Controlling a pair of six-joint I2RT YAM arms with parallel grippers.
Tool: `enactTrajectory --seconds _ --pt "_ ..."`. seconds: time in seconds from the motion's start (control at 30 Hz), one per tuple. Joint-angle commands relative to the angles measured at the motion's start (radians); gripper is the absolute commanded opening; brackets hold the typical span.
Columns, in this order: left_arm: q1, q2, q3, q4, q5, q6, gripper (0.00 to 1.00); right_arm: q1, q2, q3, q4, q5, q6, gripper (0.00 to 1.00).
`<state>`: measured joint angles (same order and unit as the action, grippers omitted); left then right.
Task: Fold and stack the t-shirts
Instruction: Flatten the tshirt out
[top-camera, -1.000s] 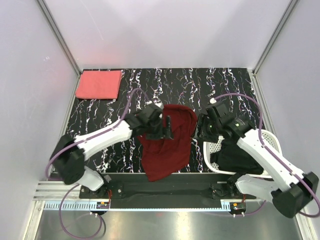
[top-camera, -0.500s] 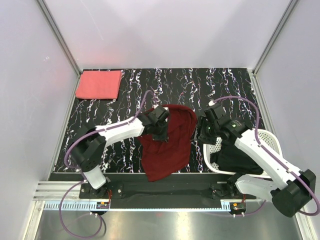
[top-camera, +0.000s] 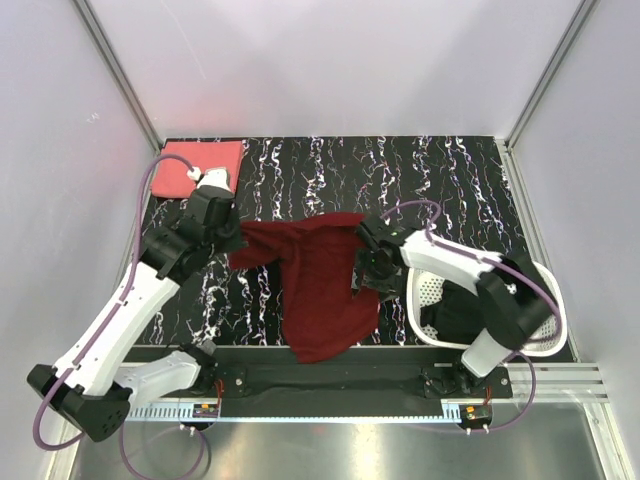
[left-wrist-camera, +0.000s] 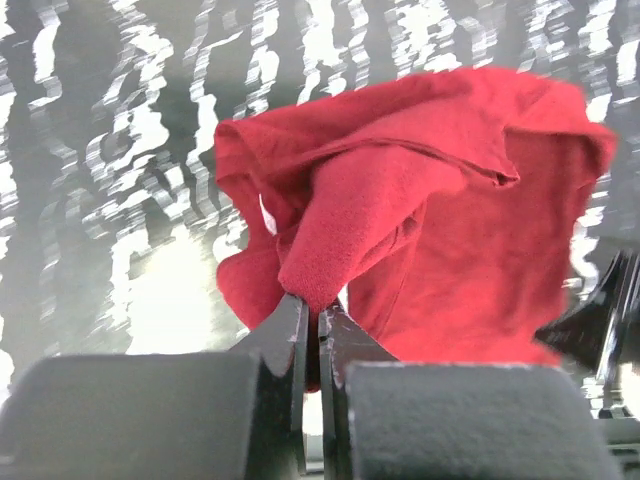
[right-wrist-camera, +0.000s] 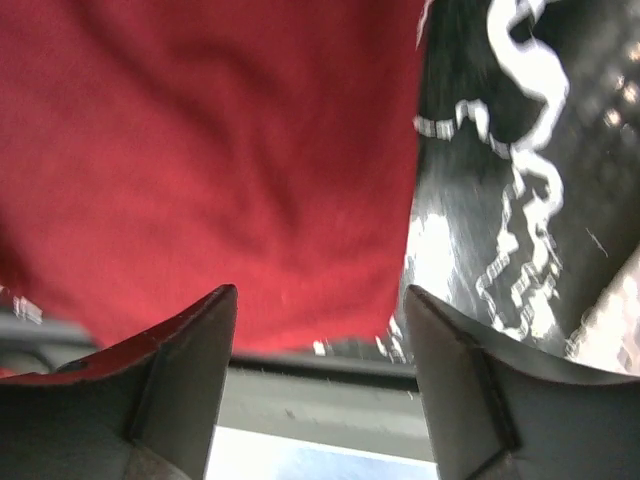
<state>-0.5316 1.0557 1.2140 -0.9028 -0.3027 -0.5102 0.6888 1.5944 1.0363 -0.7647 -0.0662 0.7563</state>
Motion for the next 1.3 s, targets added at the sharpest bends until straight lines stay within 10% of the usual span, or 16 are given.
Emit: enactTrajectory --seconds 0.0,0.3,0.47,0.73,0.87,1.1,1.27 --pt "0.019 -0.017 -0.004 -0.093 -0.044 0.058 0.01 0.011 0.084 0.06 0.036 0.097 0.06 0.7" --pt "0.091 -0.063 0.074 -0.153 -0.078 0.125 0.03 0.005 0.239 0.126 0.091 0.256 0.086 0.44" --pt "0.117 -0.091 0.073 -0.13 -0.095 0.159 0.06 -0.073 0.315 0.24 0.076 0.304 0.069 0.0" --pt "0.133 -0.094 -0.032 -0.096 0.012 0.119 0.04 -0.32 0.471 0.683 0.054 0.341 -0.254 0.0" --pt "0.128 -0.156 -0.192 -0.062 0.2 -0.011 0.09 -0.341 0.616 1.022 -0.173 0.333 -0.379 0.72" --pt "-0.025 -0.266 -0.43 -0.076 0.297 -0.246 0.68 -0.299 0.351 0.726 -0.11 0.177 -0.382 0.75" --pt "-0.071 -0.346 -0.389 -0.001 0.274 -0.252 0.77 -0.193 0.223 0.555 -0.032 0.036 -0.37 0.68"
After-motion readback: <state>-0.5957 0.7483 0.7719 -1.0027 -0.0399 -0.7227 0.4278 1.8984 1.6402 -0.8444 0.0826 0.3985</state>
